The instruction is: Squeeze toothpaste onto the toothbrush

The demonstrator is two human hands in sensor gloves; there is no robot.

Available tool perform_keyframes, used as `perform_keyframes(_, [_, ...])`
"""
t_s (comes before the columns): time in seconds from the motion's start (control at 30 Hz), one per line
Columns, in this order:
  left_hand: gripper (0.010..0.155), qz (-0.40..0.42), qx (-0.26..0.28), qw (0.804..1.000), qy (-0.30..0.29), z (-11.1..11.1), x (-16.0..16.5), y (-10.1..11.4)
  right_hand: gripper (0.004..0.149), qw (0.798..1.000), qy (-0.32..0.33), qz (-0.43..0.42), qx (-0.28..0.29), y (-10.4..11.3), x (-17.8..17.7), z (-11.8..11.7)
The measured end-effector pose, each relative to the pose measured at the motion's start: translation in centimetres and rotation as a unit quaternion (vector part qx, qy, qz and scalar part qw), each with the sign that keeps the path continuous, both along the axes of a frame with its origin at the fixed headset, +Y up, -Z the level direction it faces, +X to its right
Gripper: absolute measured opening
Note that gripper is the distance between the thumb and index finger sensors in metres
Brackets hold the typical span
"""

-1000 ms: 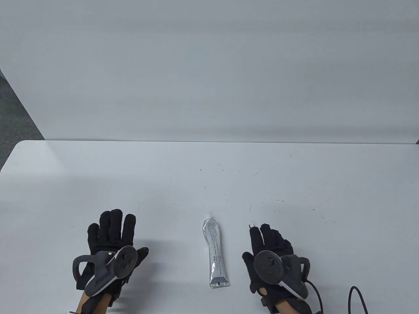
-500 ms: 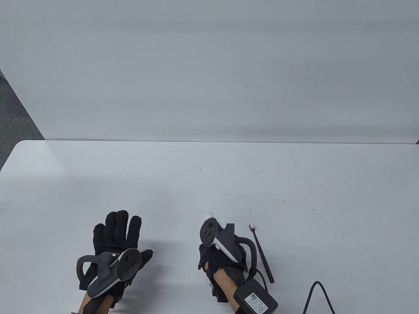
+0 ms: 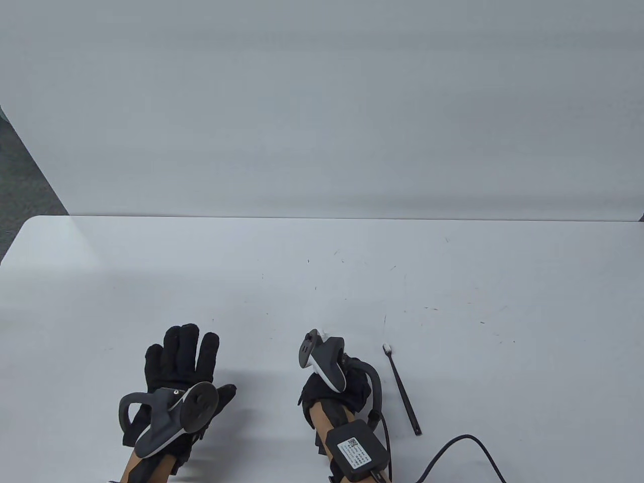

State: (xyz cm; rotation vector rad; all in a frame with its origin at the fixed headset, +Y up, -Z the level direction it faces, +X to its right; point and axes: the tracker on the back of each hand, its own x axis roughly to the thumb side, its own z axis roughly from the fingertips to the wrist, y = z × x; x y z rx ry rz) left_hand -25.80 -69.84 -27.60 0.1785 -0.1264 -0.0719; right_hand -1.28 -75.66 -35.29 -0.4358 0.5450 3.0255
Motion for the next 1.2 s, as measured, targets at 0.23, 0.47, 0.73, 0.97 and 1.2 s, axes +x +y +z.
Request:
perform_keyframes(0.23, [0.097, 0.002, 0.004, 1.0, -0.003, 0.1, 0.0, 0.2, 0.057, 0.989, 0.073, -0.11, 0.067, 5.0, 0.3, 1.3])
perform_keyframes(0.47, [0.096, 0.041, 0.012, 0.999, -0.023, 0.4, 0.2, 0.2, 0.058, 0.933, 0.168, -0.215, 0.234, 12.5, 4.2, 4.9])
perform_keyframes(0.73, [0.083, 0.279, 0.032, 0.952, -0.125, 1.3, 1.3, 0.7, 0.053, 0.848, 0.289, -0.22, 0.387, 9.9, 8.0, 9.0])
perform_keyframes(0.97, [0.058, 0.567, -0.073, 0.803, -0.169, 0.7, 2.2, -0.6, 0.053, 0.834, 0.367, -0.135, 0.39, 7.4, 6.9, 11.6])
perform_keyframes(1.2, [0.062, 0.534, -0.147, 0.802, -0.222, 0.8, 3.8, -1.2, 0.053, 0.827, 0.393, -0.097, 0.39, 7.2, 5.6, 13.0])
